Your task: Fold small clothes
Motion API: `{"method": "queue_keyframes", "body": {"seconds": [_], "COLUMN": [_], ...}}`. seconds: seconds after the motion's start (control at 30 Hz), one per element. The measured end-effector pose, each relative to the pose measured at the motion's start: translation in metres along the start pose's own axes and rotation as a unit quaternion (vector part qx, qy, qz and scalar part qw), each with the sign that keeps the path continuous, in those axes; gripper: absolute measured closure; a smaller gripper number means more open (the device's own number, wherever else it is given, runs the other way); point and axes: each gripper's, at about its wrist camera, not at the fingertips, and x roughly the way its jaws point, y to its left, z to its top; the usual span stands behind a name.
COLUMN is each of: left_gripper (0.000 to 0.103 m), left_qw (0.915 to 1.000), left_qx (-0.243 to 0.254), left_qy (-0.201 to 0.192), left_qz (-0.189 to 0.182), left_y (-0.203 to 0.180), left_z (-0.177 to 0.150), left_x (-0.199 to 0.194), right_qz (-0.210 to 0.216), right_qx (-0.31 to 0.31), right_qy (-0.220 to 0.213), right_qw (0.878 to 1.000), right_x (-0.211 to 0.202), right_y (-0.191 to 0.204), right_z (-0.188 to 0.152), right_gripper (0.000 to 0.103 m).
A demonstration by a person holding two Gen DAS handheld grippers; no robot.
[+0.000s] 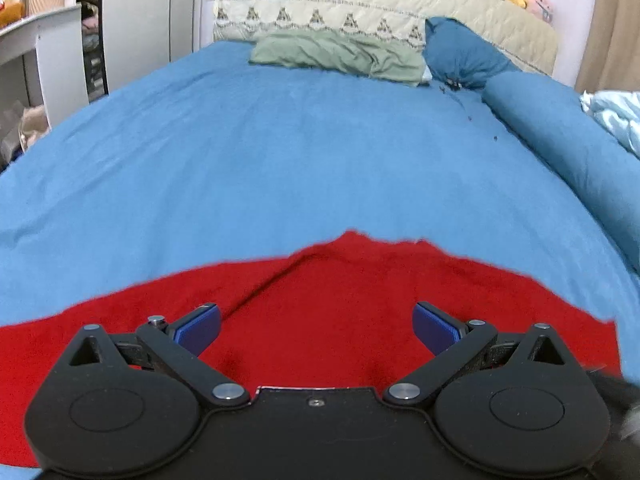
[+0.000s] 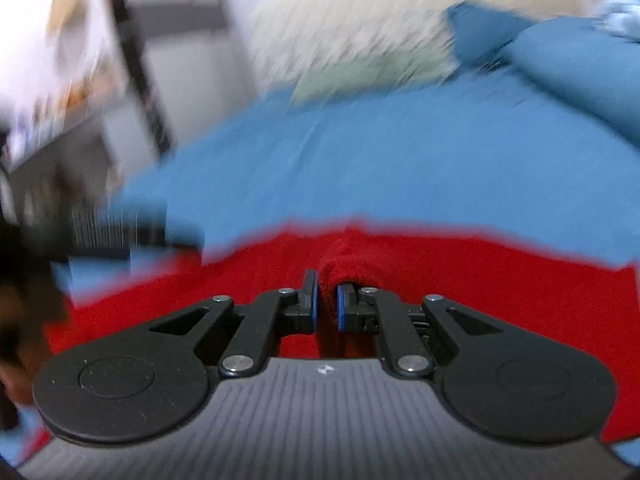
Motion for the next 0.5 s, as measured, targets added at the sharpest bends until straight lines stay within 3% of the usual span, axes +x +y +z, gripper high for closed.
{"method": "queue_keyframes", "body": {"seconds": [0.1, 0.2, 0.27, 0.3, 0.33, 0.5], "left_gripper": [0.0, 0.0, 0.0, 0.0, 0.0, 0.002], "left_qw": [0.9996, 0.9985, 0.997, 0.9954, 0.9931, 0.9746], "left_qx": [0.02, 0.042, 0.059, 0.074, 0.092, 0.192], "left_qy": [0.017, 0.026, 0.028, 0.029, 0.029, 0.031], "left_qz": [-0.004, -0.023, -0.04, -0.054, -0.067, -0.111], "left_y": [-0.001, -0.007, -0.017, -0.023, -0.03, -0.075], "left_z": [-0.008, -0.016, -0.022, -0.024, -0.027, -0.05], "left_x": [0.009, 0.013, 0.013, 0.013, 0.012, 0.011], "right_qz": [0.004, 0.0, 0.003, 0.001, -0.007, -0.05], "right_qx": [-0.029, -0.043, -0.052, -0.057, -0.062, -0.071], "right_qy": [0.038, 0.04, 0.041, 0.039, 0.034, 0.036], "right_qw": [0.999, 0.998, 0.998, 0.998, 0.997, 0.996], "right_x": [0.023, 0.022, 0.017, 0.01, 0.001, -0.053], "right_y": [0.023, 0.03, 0.033, 0.028, 0.024, -0.011], "right_z": [-0.03, -0.039, -0.037, -0.037, -0.038, -0.059], "right_gripper": [0.078, 0.071, 0.042, 0.021, 0.014, 0.014]}}
